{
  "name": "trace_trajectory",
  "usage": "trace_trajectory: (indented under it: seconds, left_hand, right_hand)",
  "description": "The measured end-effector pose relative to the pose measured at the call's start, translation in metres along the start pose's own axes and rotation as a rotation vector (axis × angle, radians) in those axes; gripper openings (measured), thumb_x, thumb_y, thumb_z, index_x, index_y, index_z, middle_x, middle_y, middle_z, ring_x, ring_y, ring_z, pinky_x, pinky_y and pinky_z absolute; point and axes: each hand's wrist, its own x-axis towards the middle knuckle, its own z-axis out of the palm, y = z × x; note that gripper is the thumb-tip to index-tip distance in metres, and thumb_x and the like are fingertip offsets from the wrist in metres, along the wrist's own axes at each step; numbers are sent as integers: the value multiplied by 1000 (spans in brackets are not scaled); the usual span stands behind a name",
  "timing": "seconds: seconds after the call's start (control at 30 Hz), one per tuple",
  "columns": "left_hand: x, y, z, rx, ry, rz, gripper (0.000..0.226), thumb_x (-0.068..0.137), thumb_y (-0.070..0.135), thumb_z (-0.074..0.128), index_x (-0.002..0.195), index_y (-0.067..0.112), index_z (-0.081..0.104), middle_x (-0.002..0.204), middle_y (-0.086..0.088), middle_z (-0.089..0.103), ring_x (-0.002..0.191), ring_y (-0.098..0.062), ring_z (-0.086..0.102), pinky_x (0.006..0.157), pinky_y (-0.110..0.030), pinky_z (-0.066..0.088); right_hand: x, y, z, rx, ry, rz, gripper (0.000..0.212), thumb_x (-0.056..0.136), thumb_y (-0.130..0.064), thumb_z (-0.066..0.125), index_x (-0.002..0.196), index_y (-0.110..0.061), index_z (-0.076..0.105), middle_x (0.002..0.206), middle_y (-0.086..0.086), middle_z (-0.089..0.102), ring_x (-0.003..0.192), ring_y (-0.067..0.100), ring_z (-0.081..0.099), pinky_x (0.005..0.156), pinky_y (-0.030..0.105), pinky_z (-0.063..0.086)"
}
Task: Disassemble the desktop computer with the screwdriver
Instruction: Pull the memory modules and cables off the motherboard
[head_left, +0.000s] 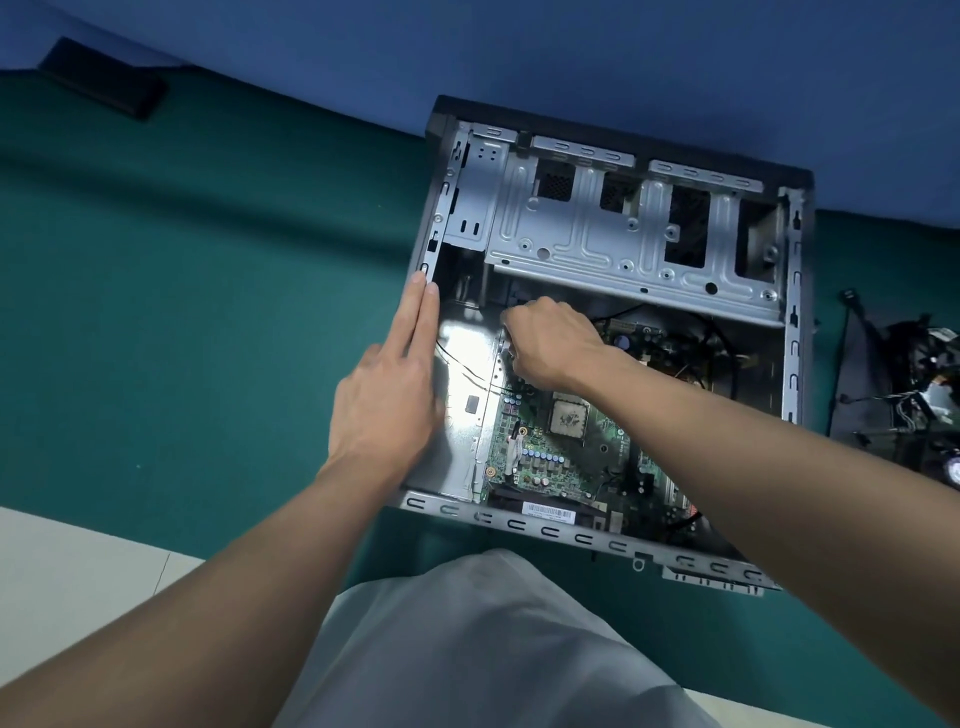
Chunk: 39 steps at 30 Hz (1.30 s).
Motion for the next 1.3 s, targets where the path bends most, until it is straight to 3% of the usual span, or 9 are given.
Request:
trace_trajectory:
  seconds: [0.13,0.2,0.4,0.63,0.73,0.97,1.1,1.2,1.3]
  left_hand:
    - [-1,0,0,-4,12,9,83,85,11,49,154,21,3,160,16,-13,66,-22,41,54,-33,35]
    - [-1,-1,1,1,21,12,84,85,10,50,154,21,3,160,15,-12,65,-21,40,53,-32,34]
    - [-1,-1,3,10,36,6,87,82,8,54,153,20,5,160,15,-10,63,-21,39,53,-32,32]
    - [-1,-1,2,9,42,6,88,81,9,53,154,20,6,160,15,-9,64,-22,39,53,-32,32]
    - [-1,-1,2,16,42,7,87,81,9,53,154,19,6,160,14,-9,62,-21,38,52,-32,32]
    - [-1,-1,2,11,34,8,86,82,9,52,153,20,5,160,15,-12,63,-21,40,52,-31,33]
    - [-1,-1,2,10,35,3,87,82,9,53,153,21,5,160,16,-11,64,-21,40,52,-31,32]
    - [-1,0,3,9,39,4,86,82,9,53,153,21,6,160,16,-11,64,-21,39,52,-31,32]
    - [-1,-1,3,13,38,2,86,83,9,53,153,21,5,160,16,-12,64,-20,39,51,-31,31]
  right_hand:
    - [1,2,0,-64,-11,-3,11,93,-18,44,94,-8,50,88,8,60,71,27,52,63,36,38]
    - [2,2,0,-102,25,51,45,101,-41,33,77,-6,48,71,2,56,58,21,51,61,35,36]
    - [1,3,-6,-57,5,93,23,78,2,49,63,-12,40,62,3,46,53,17,42,56,31,33]
    - [6,4,-1,104,-83,43,4,90,-14,46,93,-15,47,88,5,56,67,22,50,59,32,35]
    - [4,5,3,23,0,115,45,100,-47,30,82,-9,45,72,1,50,61,21,45,64,35,35]
    - [3,2,-7,-14,-29,114,18,80,0,49,69,-12,42,68,3,47,57,17,43,60,34,35]
    - [3,5,-2,29,-64,77,6,88,-10,46,92,-13,43,77,1,49,70,24,49,64,36,37]
    - [1,7,1,-49,3,77,44,100,-46,31,79,-11,46,69,1,50,63,22,50,64,36,37]
    - [1,7,1,-95,45,64,38,100,-31,38,67,-13,45,65,3,51,64,25,54,63,35,37]
